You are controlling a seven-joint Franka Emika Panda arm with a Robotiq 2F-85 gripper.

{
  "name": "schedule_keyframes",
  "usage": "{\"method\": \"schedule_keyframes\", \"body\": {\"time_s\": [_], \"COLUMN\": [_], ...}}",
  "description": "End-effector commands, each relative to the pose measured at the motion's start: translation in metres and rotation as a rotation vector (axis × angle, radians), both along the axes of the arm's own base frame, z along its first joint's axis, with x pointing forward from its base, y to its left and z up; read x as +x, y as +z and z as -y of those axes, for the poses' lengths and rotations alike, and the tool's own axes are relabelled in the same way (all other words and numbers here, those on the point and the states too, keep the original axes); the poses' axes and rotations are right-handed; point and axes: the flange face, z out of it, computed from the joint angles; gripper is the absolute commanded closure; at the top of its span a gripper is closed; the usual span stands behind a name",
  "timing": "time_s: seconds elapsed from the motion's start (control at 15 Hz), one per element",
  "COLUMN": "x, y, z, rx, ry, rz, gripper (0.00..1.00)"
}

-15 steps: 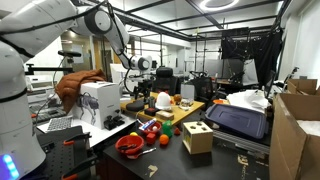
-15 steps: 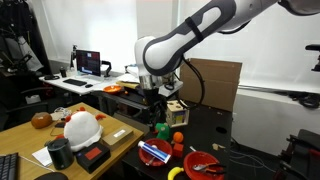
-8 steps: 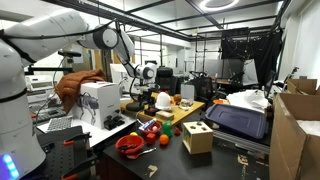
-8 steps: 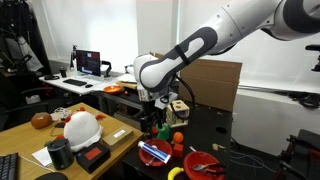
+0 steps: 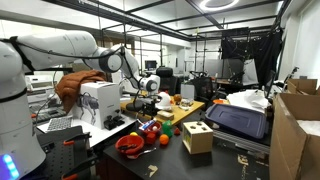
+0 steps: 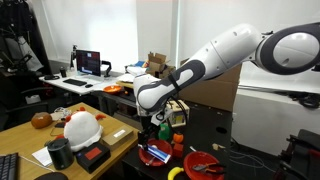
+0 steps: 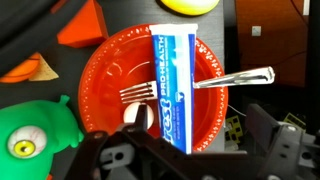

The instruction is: Pick up the blue and white tube from the red bowl and place it on top of the wooden box

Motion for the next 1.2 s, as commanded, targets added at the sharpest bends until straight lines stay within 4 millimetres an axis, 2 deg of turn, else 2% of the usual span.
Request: {"method": "schedule_keyframes", "body": {"time_s": [0.0, 0.4, 0.6, 1.13], "x": [0.021, 0.032, 0.028, 0.023], "y": [-0.005, -0.018, -0.027, -0.027], "z": [0.007, 0.021, 0.016, 0.011], "rx": [-0.002, -0.019, -0.004, 0.023], "ry": [-0.008, -0.028, -0.032, -0.034], "rz": [0.054, 0.091, 0.077, 0.067], "gripper": [0.0, 0.0, 0.0, 0.0]}}
